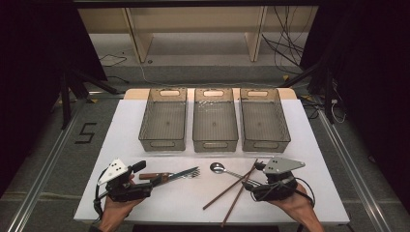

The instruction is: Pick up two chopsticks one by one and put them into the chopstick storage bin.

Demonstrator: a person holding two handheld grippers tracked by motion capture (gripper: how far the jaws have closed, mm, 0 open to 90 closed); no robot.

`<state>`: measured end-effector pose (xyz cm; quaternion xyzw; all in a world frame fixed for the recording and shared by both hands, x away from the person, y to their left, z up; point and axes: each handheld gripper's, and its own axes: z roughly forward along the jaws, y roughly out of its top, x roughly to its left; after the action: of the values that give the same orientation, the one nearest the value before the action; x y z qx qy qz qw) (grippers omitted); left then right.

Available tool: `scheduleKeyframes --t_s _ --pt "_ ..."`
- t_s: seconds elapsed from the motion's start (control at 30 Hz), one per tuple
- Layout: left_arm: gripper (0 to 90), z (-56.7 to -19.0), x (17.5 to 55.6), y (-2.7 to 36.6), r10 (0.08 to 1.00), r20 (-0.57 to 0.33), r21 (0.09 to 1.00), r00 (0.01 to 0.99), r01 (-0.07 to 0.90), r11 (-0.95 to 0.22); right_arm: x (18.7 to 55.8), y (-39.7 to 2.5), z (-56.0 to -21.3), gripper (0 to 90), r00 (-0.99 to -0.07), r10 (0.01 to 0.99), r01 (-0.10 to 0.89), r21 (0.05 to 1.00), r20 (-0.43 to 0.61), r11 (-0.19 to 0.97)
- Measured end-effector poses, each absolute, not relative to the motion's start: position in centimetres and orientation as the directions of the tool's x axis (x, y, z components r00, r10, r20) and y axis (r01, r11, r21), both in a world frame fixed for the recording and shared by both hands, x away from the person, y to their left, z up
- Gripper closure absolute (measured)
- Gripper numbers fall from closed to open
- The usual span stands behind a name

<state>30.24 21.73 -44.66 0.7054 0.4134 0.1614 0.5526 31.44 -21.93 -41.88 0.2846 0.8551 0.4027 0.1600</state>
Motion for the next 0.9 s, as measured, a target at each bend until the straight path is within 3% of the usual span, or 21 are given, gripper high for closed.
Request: scheduleKeyframes --t_s 0.47,0.9 --pt "15.7 -44.5 30.3 21.3 0.765 -0.225 0.904 0.604 0.422 -0.067 32.3 -21.5 -42.0 28.0 -0.794 0.605 0.361 0.755 -0.059 0.548" --pt "15.7 -44.3 30.8 17.6 0.711 -0.186 0.857 0.678 0.466 -0.219 32.1 -21.5 -42.0 28.0 -0.794 0.605 0.362 0.754 -0.059 0.549"
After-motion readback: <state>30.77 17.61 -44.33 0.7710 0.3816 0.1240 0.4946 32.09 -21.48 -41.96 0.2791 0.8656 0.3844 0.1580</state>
